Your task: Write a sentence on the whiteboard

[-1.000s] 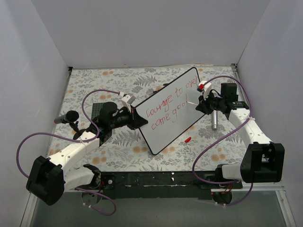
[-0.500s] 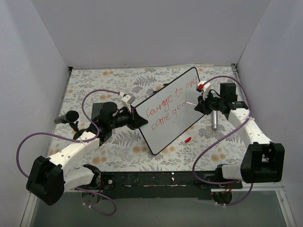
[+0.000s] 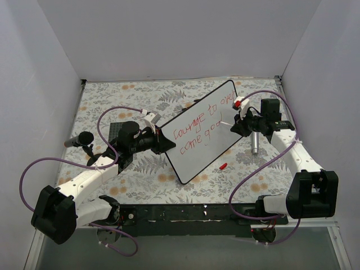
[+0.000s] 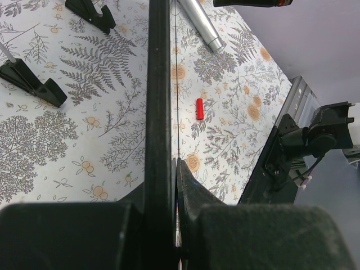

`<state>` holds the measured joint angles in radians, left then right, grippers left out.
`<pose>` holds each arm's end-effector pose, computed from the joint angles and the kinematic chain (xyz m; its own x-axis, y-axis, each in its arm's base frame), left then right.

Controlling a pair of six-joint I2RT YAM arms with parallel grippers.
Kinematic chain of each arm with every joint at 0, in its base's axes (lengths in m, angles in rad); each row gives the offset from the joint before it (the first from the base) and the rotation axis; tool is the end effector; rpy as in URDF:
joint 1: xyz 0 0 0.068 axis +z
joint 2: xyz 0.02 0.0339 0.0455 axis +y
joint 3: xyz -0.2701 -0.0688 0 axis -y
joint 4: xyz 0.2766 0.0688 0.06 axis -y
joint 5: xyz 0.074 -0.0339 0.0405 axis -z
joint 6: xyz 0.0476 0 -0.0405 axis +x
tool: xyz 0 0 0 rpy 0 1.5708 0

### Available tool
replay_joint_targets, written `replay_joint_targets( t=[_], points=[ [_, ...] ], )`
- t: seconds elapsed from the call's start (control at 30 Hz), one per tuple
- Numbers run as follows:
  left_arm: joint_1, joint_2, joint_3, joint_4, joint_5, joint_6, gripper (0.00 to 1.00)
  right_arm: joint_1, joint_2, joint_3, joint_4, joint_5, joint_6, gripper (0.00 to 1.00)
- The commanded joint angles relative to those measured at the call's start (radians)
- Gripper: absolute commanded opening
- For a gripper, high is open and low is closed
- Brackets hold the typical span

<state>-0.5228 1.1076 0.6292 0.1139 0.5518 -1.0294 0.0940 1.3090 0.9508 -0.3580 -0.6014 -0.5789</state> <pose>0.2297 -0.1612 0.2402 -0.8872 -0.3310 -0.3213 0.1731 0.4067 -0.8970 0.3117 0.0564 0.2593 -0.2723 -0.4788 -0.8346 -0.7781 0.6199 -0.1017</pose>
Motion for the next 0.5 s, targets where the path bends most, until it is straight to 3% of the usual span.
replay_joint_targets(
  t=[0.0,0.47],
  points=[
    [-0.011,0.008,0.014,-0.042,0.031,0.088,0.00,0.012,-0.020,-0.015,0.001,-0.001,-0.012,0.01],
    [-0.011,0.001,0.015,-0.045,0.028,0.089,0.00,0.012,-0.025,-0.029,-0.007,0.034,-0.018,0.01]
  ],
)
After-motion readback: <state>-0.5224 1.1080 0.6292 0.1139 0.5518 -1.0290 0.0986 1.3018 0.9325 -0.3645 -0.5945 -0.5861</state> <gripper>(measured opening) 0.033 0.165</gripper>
